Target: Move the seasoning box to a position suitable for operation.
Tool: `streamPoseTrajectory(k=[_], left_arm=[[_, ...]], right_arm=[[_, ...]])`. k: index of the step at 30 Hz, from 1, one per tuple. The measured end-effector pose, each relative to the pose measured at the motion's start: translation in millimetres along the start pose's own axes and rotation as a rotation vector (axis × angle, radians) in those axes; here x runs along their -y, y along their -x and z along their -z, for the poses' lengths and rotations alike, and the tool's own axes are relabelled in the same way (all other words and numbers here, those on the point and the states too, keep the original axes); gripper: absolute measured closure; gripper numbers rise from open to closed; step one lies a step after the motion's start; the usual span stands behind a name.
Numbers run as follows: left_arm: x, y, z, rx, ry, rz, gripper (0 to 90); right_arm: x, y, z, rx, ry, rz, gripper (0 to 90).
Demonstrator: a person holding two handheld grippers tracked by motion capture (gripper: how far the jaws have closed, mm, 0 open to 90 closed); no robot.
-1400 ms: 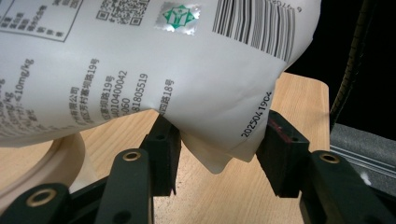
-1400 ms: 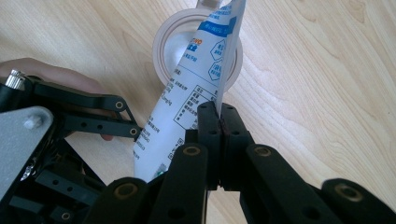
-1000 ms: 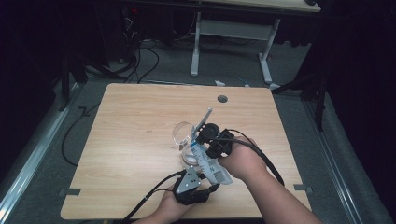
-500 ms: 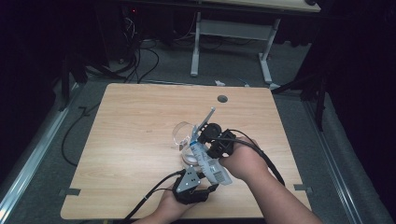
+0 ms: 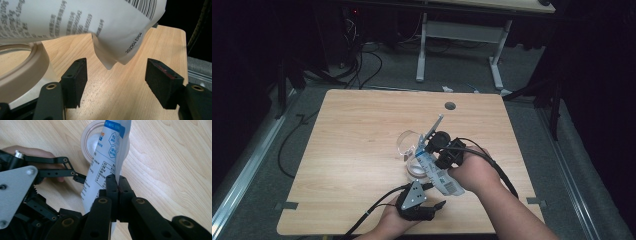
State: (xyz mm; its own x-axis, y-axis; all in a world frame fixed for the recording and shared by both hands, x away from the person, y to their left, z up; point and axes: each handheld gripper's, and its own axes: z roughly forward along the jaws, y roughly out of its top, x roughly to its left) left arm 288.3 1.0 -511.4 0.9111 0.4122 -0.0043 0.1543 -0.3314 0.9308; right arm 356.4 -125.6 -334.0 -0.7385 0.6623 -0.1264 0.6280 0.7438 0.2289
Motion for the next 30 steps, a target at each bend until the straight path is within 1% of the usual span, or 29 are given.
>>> streamPoseTrajectory(k=[3, 5, 9, 11, 13, 15, 18, 21, 22, 25, 27, 30], left_arm=[[2.1, -1.5, 7.1, -0.012, 0.007, -0.009, 34.5], [3.9, -5.5, 12.7, -0.019, 0.012, -0.001, 34.6], [10.2, -15.5, 30.6, -0.039, 0.02, 0.012, 35.0], [11.9, -22.2, 41.1, -0.058, 0.031, 0.024, 35.5], [13.6, -31.5, 54.1, -0.083, 0.044, 0.038, 36.0], [16.5, -39.8, 64.8, -0.111, 0.044, 0.039, 36.6], [24.9, -56.8, 85.1, -0.16, 0.048, 0.044, 37.3], [33.7, -73.4, 102.1, -0.211, 0.043, 0.064, 38.2], [36.0, -78.1, 106.5, -0.226, 0.043, 0.077, 38.5], [39.3, -88.4, 113.4, -0.265, 0.049, 0.111, 38.7], [39.5, -91.1, 114.9, -0.277, 0.051, 0.124, 39.0], [39.6, -90.4, 115.1, -0.281, 0.052, 0.113, 39.0]], right_arm=[[-0.5, -0.5, 0.3, 0.005, -0.006, 0.007, 89.7], [-1.0, -1.2, 0.3, 0.005, -0.004, 0.008, 89.7], [-2.6, -1.3, -0.1, 0.008, -0.009, 0.014, 89.7], [-3.3, -1.4, -1.2, 0.006, -0.012, 0.012, 89.7], [-3.7, -0.8, -2.0, 0.007, -0.018, 0.016, 89.7], [-4.1, -0.6, -2.8, 0.007, -0.02, 0.015, 89.7], [-4.1, -0.2, -3.8, 0.006, -0.017, 0.012, 89.7], [-3.8, 0.9, -4.0, 0.007, -0.018, 0.012, 89.7], [-3.4, 1.7, -4.3, 0.006, -0.015, 0.013, 89.8], [-1.9, 4.2, -4.3, 0.01, -0.015, 0.008, 89.7], [0.1, 7.3, -3.1, 0.019, -0.019, 0.002, 89.7], [3.8, 13.1, -0.7, 0.03, -0.016, -0.013, 89.8]])
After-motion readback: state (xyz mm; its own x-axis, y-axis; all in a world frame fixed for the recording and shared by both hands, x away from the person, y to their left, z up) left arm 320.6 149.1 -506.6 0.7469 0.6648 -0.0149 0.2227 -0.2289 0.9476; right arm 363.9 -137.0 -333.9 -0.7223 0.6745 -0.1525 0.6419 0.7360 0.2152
